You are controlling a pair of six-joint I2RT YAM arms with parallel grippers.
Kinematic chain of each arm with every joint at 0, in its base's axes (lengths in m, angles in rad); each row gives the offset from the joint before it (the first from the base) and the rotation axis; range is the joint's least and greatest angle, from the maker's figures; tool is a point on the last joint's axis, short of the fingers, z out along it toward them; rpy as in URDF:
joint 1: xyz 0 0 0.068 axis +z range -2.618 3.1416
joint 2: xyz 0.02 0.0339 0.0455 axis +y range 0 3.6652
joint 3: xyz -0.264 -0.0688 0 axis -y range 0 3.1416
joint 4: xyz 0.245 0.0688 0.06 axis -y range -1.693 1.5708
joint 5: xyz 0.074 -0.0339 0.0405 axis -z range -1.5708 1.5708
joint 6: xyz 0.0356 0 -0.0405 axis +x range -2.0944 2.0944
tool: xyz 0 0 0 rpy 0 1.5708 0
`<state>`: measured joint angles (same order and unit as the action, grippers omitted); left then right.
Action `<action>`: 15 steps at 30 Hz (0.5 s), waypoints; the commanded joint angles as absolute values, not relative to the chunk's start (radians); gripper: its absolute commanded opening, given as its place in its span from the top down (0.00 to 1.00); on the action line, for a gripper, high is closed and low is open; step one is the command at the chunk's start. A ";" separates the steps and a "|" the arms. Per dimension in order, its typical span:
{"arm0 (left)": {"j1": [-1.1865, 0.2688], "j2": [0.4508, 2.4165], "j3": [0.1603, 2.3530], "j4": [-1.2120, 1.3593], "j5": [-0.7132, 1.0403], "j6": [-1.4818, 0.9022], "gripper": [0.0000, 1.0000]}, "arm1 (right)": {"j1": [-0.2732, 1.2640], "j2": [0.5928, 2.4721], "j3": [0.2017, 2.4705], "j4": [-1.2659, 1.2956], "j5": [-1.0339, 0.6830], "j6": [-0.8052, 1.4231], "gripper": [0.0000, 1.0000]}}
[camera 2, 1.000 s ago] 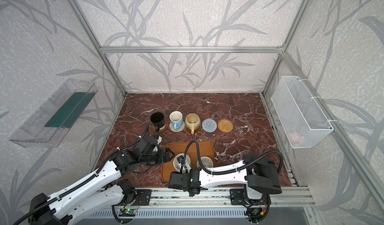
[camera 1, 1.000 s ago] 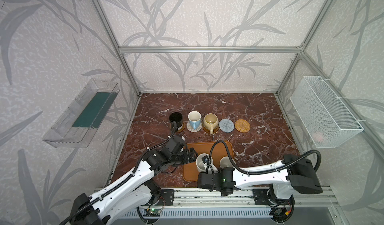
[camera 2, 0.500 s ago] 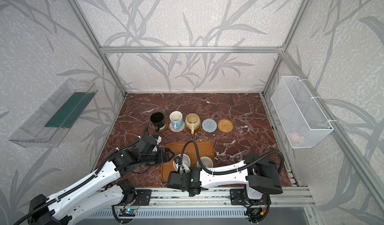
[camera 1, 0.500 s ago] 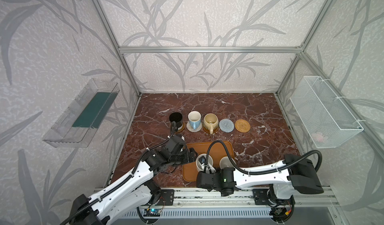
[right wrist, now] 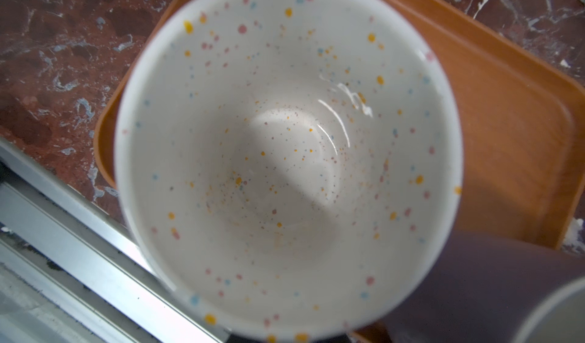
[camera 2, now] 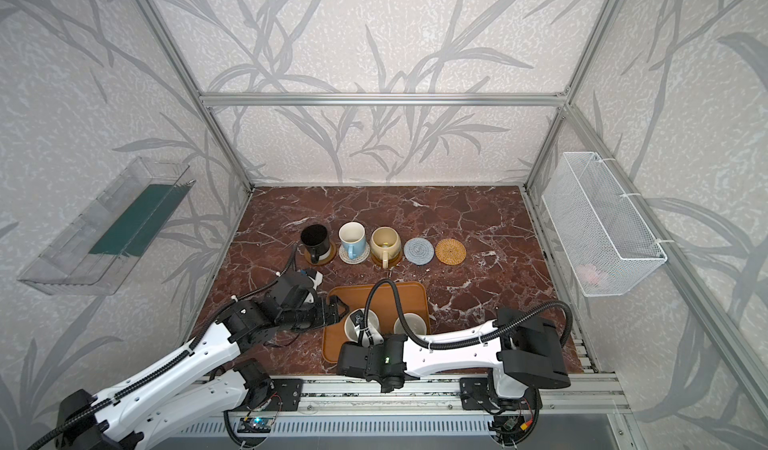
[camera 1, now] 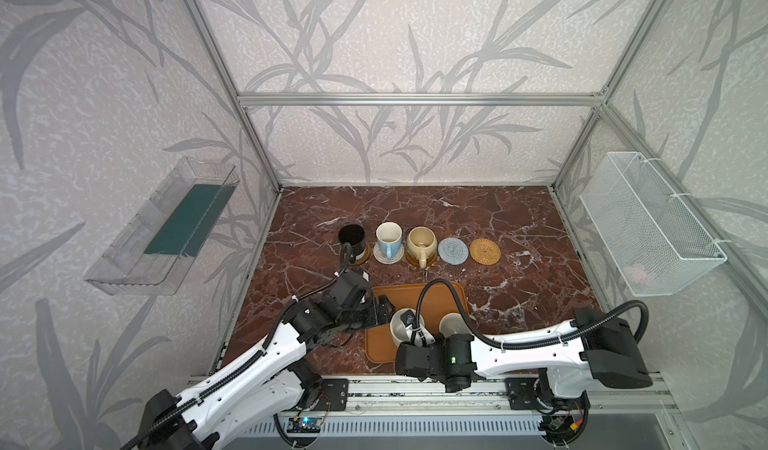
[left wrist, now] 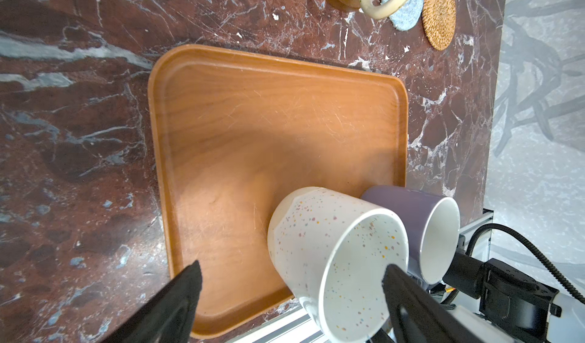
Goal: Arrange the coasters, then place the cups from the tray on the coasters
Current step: 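Grip the speckled white mug from inside and lift it with right gripper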
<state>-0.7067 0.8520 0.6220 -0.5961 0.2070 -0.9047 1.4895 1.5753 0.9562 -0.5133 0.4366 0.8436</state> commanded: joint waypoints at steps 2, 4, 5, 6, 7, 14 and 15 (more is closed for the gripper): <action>-0.703 0.818 0.647 -0.560 0.187 -0.936 0.09 | 1.486 1.491 0.962 -0.485 0.511 0.830 0.91; -0.703 0.808 0.654 -0.545 0.180 -0.940 0.08 | 1.485 1.470 0.969 -0.491 0.528 0.824 0.96; -0.703 0.803 0.659 -0.540 0.173 -0.941 0.09 | 1.485 1.461 0.969 -0.494 0.536 0.824 0.96; -0.704 0.795 0.662 -0.534 0.165 -0.942 0.09 | 1.486 1.450 0.968 -0.490 0.542 0.825 0.96; -0.703 0.786 0.668 -0.529 0.155 -0.940 0.08 | 1.484 1.438 0.965 -0.488 0.548 0.824 0.97; -0.701 0.741 0.733 -0.539 0.089 -0.902 0.08 | 1.471 1.373 0.972 -0.467 0.595 0.791 1.00; -0.701 0.741 0.753 -0.554 0.079 -0.886 0.07 | 1.458 1.364 0.975 -0.466 0.582 0.785 1.00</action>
